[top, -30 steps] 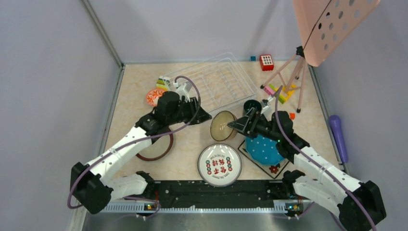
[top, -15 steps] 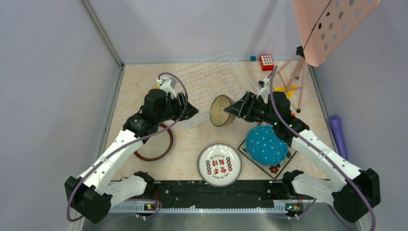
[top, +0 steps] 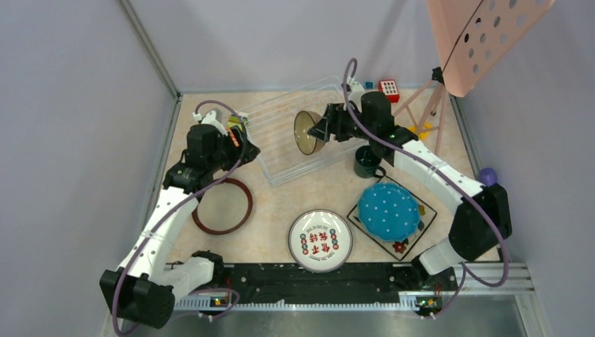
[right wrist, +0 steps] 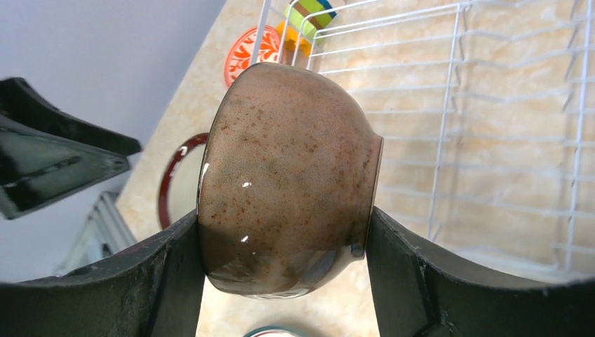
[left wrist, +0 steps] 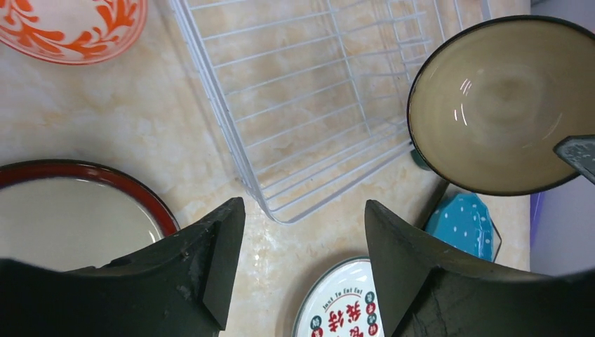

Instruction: Load the mixed dishes into the dish rack

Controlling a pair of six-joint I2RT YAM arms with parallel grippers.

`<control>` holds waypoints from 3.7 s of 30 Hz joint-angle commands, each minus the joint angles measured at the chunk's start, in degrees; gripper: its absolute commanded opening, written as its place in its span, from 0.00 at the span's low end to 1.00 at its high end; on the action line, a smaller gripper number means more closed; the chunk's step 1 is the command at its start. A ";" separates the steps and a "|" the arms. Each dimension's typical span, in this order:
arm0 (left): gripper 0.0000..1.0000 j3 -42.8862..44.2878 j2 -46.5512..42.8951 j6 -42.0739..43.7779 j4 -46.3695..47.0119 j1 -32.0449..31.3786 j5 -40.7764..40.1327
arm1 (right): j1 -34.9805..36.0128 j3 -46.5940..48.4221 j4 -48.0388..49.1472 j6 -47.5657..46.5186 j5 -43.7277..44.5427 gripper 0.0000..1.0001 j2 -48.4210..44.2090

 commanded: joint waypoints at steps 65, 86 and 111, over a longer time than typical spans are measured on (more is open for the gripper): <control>0.72 5.48 -6.33 7.89 -12.71 5.73 -1.31 | 13.90 30.99 34.14 -111.99 1.12 0.33 50.52; 0.72 4.33 -6.18 8.95 -12.86 6.00 4.43 | 14.11 43.67 -1.38 -105.42 -3.15 0.99 47.64; 0.73 3.48 -7.32 6.94 -13.01 6.24 1.44 | 13.02 44.29 -7.84 -97.35 -5.32 0.99 44.28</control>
